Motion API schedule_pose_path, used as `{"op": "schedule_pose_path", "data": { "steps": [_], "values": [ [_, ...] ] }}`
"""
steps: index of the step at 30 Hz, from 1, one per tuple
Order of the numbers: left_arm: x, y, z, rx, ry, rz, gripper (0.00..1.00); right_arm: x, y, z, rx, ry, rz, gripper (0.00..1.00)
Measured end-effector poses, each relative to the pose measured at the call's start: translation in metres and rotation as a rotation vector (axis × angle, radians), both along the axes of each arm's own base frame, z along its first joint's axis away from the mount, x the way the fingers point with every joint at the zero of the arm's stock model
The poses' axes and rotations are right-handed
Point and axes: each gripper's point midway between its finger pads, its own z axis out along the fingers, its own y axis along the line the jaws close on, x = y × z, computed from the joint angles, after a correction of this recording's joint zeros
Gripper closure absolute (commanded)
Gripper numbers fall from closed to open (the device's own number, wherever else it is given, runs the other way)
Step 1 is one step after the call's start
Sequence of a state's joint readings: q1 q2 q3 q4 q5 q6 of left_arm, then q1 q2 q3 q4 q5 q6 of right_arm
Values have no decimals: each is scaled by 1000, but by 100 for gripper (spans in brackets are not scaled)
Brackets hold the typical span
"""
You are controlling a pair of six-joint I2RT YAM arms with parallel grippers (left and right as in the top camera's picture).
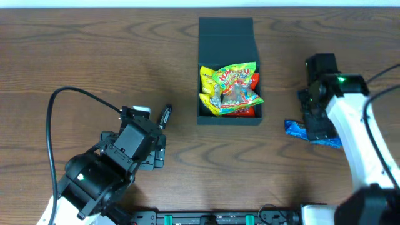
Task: Pack container
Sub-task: 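Lower the right gripper onto the OREO pack's end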
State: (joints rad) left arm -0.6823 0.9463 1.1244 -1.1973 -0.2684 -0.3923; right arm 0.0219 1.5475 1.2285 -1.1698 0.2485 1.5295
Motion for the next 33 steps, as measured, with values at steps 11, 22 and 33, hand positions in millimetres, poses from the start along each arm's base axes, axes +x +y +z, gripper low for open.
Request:
{"op": "schedule_pose_path", "data": {
  "steps": [11,22,33],
  "values": [
    [0,0,0,0,0,0,5,-3,-42,-39,18,83,-258,1],
    [0,0,0,-1,-1,0,5,1,-49,-62,44,36,-296,1],
    [0,0,0,-1,-1,0,5,-5,-46,-90,52,18,-295,1]
  ]
}}
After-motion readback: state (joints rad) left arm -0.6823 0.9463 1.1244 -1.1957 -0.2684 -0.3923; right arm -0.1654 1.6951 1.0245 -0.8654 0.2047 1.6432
